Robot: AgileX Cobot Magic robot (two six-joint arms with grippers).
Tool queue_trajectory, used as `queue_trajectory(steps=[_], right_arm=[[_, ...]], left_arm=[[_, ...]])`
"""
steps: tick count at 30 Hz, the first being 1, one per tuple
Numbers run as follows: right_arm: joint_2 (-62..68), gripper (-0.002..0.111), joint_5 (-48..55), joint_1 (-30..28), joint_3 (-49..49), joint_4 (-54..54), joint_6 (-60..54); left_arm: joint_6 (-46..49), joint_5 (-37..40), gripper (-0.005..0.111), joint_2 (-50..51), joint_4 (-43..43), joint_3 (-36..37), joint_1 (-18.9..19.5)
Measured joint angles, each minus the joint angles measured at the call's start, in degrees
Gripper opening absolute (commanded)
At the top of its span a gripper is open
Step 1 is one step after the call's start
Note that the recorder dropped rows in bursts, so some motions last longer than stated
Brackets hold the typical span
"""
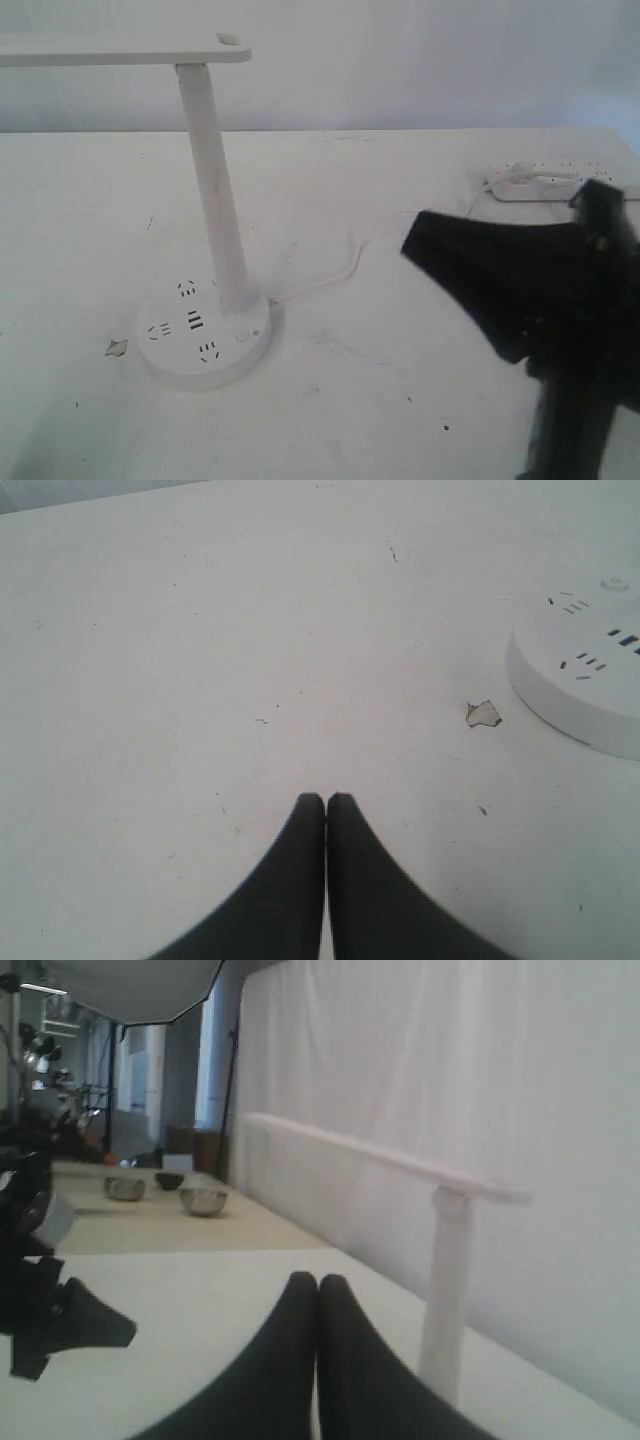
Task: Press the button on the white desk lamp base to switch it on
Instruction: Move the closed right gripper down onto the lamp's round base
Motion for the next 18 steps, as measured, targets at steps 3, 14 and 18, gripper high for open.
queue_trajectory(steps=[3,14,18], right_arm=[[9.4,0.000,0.0,7.3,-1.3,0.5,-4.5],[36.7,0.000,0.6,30.3,-11.4,12.0,-15.7],[37.0,0.000,3.9,32.7,-13.9,24.9,-23.9]], left_arm=[[0.0,0.0,0.000,0.0,0.0,0.0,0.0],[0.0,0.0,0.000,0.0,0.0,0.0,0.0],[0.0,0.0,0.000,0.0,0.0,0.0,0.0]])
